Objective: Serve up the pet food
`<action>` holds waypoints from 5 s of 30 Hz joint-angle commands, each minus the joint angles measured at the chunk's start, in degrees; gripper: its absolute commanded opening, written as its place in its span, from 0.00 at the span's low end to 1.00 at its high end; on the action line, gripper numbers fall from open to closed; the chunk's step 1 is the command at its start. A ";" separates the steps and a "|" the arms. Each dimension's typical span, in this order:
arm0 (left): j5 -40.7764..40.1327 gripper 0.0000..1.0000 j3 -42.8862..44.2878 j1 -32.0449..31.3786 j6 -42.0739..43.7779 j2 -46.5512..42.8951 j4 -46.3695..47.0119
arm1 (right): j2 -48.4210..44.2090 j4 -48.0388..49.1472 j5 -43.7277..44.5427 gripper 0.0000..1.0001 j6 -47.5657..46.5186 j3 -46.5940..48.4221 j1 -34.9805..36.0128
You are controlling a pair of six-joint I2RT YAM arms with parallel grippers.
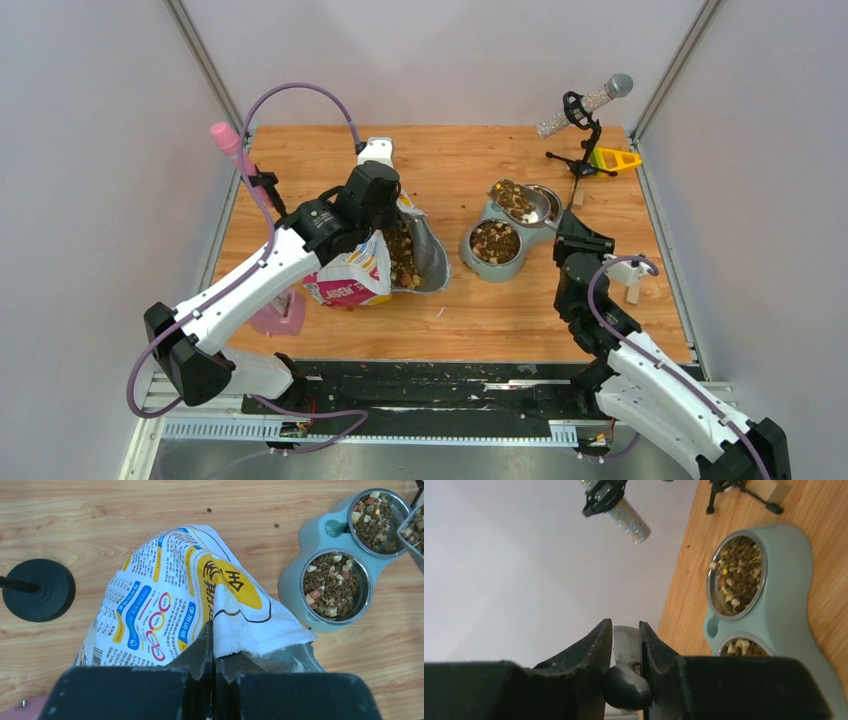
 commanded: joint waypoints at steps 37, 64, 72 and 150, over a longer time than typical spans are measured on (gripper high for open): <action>-2.85 0.00 -2.27 -0.10 1.96 -7.85 8.80 | 30.37 5.34 -1.41 0.00 -31.30 19.37 -21.51; -3.29 0.00 -2.79 -0.12 2.81 -8.96 9.35 | 37.92 3.05 -5.53 0.00 -52.44 30.59 -20.05; -2.88 0.00 -2.69 -0.10 2.80 -8.82 9.34 | 39.34 5.64 -11.92 0.00 -59.00 31.31 -19.15; 2.42 0.00 -4.18 -0.10 3.24 -10.75 11.56 | -32.35 -42.00 -16.97 0.02 12.19 -16.23 -25.52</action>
